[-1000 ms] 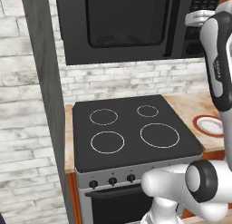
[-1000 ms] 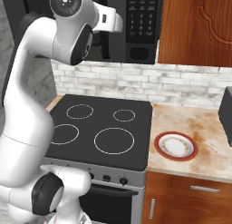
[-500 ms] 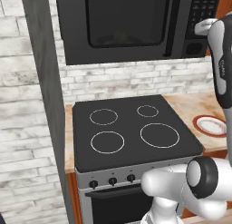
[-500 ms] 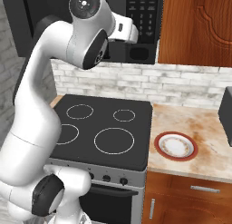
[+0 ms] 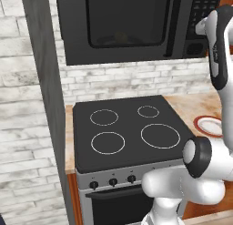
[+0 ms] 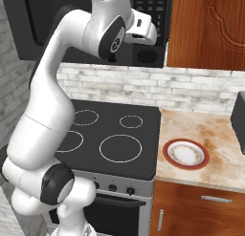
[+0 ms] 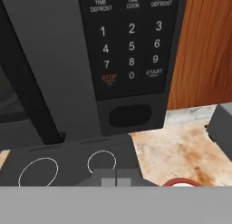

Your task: Pick the potato from the counter and place it in the microwave. Then turn on the microwave.

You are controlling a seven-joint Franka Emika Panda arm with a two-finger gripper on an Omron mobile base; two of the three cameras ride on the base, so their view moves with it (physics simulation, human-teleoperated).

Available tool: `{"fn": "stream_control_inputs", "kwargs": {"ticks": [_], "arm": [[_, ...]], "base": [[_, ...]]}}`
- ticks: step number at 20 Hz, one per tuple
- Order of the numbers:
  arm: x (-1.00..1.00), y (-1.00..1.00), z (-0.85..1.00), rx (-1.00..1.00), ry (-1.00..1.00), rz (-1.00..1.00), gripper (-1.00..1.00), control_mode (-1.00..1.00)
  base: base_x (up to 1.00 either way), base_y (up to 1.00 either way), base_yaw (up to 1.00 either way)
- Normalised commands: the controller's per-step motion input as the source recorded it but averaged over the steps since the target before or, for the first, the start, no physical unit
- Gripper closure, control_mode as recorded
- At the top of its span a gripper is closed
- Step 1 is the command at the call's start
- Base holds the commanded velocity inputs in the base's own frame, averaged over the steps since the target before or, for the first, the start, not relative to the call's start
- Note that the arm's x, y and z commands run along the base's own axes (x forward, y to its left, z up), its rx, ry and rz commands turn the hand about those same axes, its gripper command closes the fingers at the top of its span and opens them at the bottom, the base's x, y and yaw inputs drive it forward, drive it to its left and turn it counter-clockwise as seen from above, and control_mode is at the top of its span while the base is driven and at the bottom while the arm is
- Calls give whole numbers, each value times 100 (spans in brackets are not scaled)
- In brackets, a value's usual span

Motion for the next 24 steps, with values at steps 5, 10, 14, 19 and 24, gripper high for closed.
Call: {"fn": "stream_control_inputs", "kwargs": {"ticks": [5, 10, 14, 19, 24], "arm": [[30, -30, -8, 0, 8, -1, 100, -100], [19, -26, -8, 3, 0, 0, 100, -100], [20, -23, -8, 7, 0, 0, 100, -100], [25, -21, -8, 7, 0, 0, 100, -100], [30, -21, -8, 5, 0, 0, 100, -100]], "base": [[0, 0, 0], [0, 0, 0], [0, 0, 0], [0, 0, 0], [0, 0, 0]]}}
